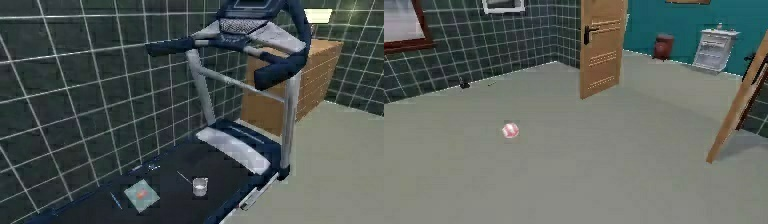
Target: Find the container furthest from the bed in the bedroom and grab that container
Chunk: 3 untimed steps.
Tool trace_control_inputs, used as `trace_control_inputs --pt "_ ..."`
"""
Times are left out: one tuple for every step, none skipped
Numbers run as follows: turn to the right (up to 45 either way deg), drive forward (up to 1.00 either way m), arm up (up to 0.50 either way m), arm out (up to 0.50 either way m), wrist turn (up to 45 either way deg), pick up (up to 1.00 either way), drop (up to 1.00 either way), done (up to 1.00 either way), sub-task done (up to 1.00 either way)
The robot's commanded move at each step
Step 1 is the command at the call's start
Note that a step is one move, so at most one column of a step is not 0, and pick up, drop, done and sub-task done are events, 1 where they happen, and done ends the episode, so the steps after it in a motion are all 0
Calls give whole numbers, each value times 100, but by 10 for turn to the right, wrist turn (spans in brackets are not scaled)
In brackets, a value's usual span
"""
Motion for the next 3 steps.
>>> trace_control_inputs --pt "-450 0 0 0 0 0 0 0 0" --pt "-390 0 0 0 0 0 0 0 0" --pt "450 0 0 0 0 0 0 0 0"
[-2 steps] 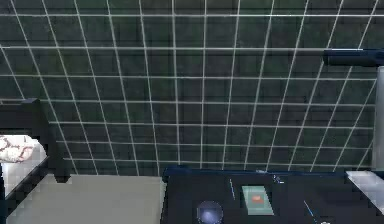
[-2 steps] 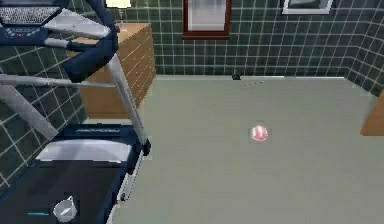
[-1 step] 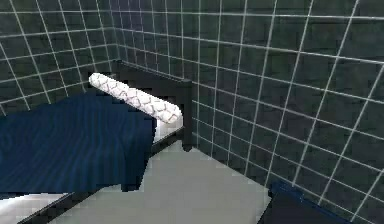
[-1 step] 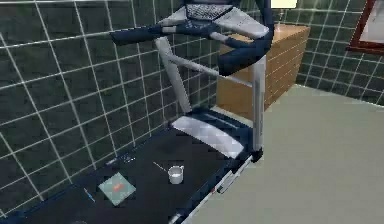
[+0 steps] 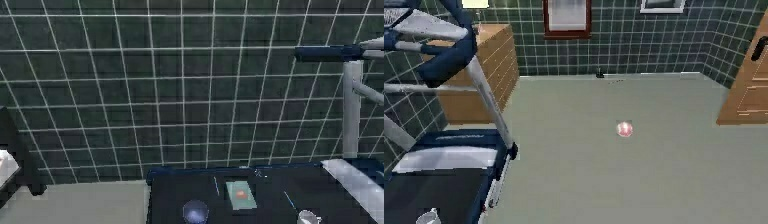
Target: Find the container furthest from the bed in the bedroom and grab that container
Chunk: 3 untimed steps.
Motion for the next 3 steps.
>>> trace_control_inputs --pt "450 0 0 0 0 0 0 0 0" --pt "300 0 0 0 0 0 0 0 0" --pt "0 90 0 0 0 0 0 0 0"
